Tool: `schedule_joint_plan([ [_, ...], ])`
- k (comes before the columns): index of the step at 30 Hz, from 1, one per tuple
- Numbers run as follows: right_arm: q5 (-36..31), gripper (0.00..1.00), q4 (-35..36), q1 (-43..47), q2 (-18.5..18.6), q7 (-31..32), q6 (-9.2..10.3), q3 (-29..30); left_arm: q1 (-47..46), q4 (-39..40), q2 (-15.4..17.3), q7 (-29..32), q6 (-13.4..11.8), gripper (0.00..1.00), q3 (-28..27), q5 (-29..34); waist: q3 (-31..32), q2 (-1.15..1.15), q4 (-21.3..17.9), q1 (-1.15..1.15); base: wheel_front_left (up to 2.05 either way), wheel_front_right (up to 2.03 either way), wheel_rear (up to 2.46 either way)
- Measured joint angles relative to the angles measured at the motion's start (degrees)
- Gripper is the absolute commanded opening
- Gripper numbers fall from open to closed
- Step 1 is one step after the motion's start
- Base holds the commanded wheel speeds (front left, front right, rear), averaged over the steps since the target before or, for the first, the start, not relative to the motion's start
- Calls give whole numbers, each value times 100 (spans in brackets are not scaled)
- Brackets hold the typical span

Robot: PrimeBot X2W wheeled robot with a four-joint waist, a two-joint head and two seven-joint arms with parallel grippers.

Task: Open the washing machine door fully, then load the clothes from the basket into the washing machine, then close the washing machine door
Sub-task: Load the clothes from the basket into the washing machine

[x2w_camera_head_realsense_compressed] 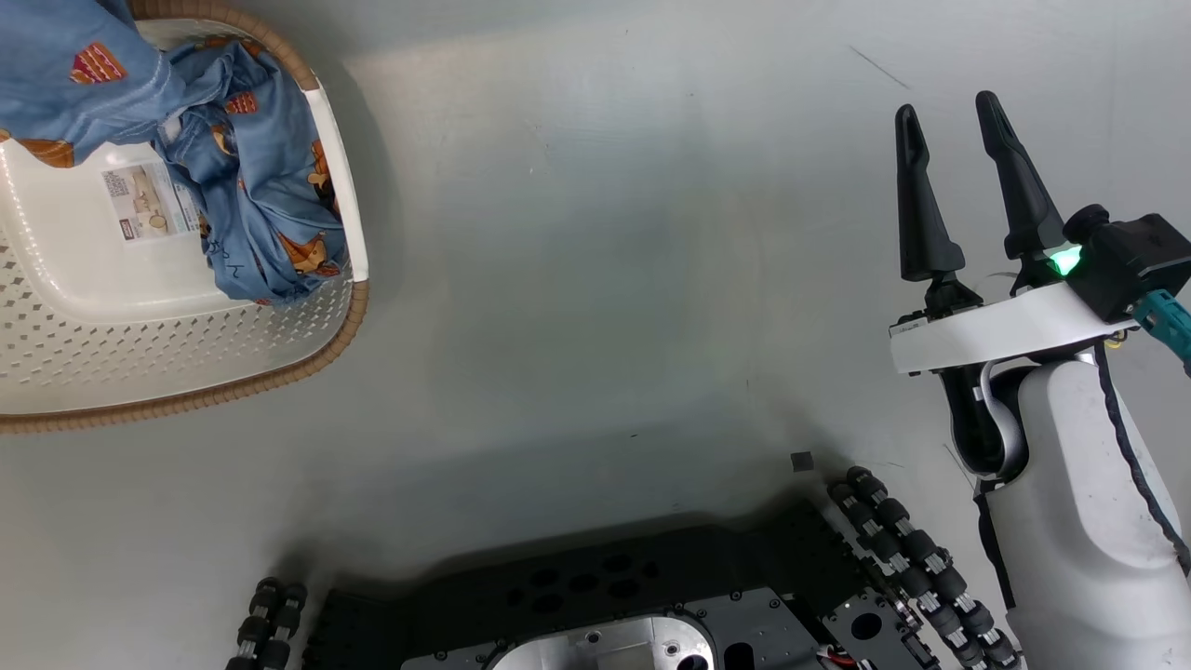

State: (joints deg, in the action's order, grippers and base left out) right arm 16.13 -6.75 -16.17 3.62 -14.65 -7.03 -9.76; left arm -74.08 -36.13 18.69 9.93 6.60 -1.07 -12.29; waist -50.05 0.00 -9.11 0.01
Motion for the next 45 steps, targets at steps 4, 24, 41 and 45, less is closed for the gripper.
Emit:
schedule_joint_plan([
  [4,0,100,7,-19,-5,0,0,-33,-247,192,10,-450,0,0,127,111,-116,0,2,0,0,0,0],
  [24,1,100,3,-160,-13,0,0,-69,-577,509,167,-2538,49,0,738,805,-305,0,-26,-1,0,0,0],
  [41,3,100,-82,-209,-26,0,0,-65,-555,-678,-92,-2405,51,100,459,352,-197,0,36,-1,0,0,0],
  [45,8,100,-91,-214,-32,0,0,8,-551,-870,-167,-2413,51,100,457,293,-156,0,71,0,0,0,0],
])
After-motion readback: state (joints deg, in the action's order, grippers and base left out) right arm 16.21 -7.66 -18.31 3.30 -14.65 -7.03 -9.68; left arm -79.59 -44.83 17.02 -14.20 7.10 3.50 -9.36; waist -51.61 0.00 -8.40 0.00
